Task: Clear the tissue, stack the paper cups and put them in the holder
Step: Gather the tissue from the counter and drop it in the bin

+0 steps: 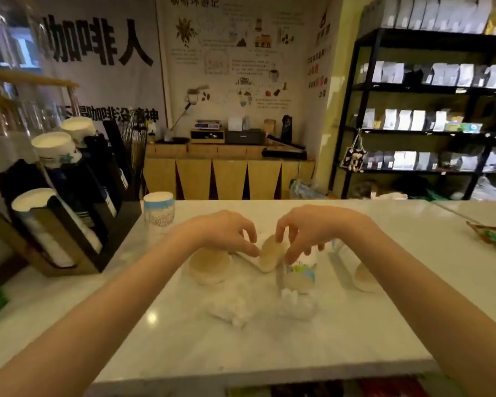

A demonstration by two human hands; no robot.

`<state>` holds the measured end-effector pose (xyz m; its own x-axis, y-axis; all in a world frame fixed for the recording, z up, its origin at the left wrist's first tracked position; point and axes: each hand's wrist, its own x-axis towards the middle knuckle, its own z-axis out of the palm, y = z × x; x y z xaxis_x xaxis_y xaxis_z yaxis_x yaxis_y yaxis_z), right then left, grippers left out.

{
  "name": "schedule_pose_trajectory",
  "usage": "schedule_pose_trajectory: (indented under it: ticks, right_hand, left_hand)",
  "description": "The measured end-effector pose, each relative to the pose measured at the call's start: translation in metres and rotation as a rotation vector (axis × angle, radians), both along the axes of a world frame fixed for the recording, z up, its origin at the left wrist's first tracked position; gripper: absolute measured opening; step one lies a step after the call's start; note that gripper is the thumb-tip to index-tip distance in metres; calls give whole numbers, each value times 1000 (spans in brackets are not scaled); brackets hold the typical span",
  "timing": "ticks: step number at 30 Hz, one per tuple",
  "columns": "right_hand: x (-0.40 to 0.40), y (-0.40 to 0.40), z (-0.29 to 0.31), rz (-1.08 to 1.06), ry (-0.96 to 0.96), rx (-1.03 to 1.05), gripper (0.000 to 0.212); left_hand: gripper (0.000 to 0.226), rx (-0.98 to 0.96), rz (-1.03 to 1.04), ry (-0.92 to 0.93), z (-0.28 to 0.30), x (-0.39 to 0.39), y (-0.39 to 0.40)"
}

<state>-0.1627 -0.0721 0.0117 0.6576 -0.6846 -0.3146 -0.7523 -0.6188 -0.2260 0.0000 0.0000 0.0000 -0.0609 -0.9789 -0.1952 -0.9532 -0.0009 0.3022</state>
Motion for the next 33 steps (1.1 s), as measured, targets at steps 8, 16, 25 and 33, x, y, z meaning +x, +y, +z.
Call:
schedule_pose_trajectory:
  ticks: [8, 16, 25, 33]
  right_hand:
    - [-16, 17, -69, -74, 98, 123, 40]
    - [-14, 32, -105, -51, -15, 25, 41]
    - [2, 55, -100, 6, -363, 54, 31]
    - [6, 117, -111, 256, -335, 433, 29]
  left_hand:
    - [46, 84, -42, -118, -77, -6, 13]
    - [30, -64, -31, -23, -110, 0, 25]
    - [30, -176, 76, 294, -107, 22, 62]
    - [28, -3, 82, 322, -104, 18, 145]
